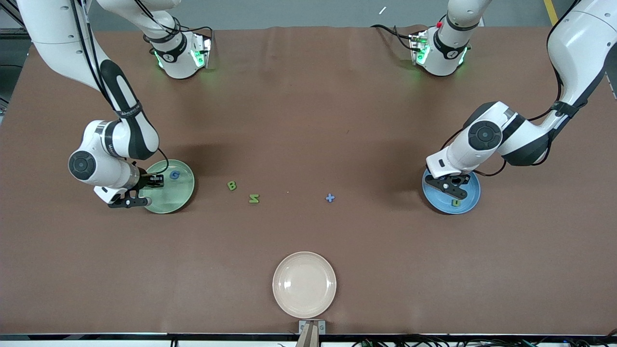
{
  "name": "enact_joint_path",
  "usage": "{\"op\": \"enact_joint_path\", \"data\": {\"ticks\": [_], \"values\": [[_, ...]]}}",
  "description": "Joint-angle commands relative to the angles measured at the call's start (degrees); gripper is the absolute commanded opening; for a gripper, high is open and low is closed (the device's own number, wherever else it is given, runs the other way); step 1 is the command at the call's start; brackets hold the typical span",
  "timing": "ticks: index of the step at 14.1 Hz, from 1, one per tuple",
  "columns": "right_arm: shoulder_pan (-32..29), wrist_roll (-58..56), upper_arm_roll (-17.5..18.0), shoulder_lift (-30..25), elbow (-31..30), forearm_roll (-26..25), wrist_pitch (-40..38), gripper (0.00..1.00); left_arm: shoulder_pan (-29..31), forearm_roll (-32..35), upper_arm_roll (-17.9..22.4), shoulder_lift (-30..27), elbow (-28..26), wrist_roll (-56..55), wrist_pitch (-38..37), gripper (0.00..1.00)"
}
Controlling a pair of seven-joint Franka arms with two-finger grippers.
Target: Sort upper and lower case letters into plates
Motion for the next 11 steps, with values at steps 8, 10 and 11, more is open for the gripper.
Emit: {"op": "enact_joint_path", "data": {"ticks": [8,10,11], "values": [[6.9,15.4,1.9,-2.0,14.0,2.0,-21.2,1.0,0.8,7.3,5.6,-0.1,-4.6,0.6,5.8,0.03],[11.1,23.7,1.8,-2.0,13.9,3.9,-20.4,1.0,1.0,7.2,5.6,-0.1,-4.9,0.6,5.8,0.06],[12.8,28.3,1.8,-1.9,13.7,4.1,-19.4,1.0,1.3,7.3,5.6,-0.2,-4.9,0.7,5.8,0.16]]}}
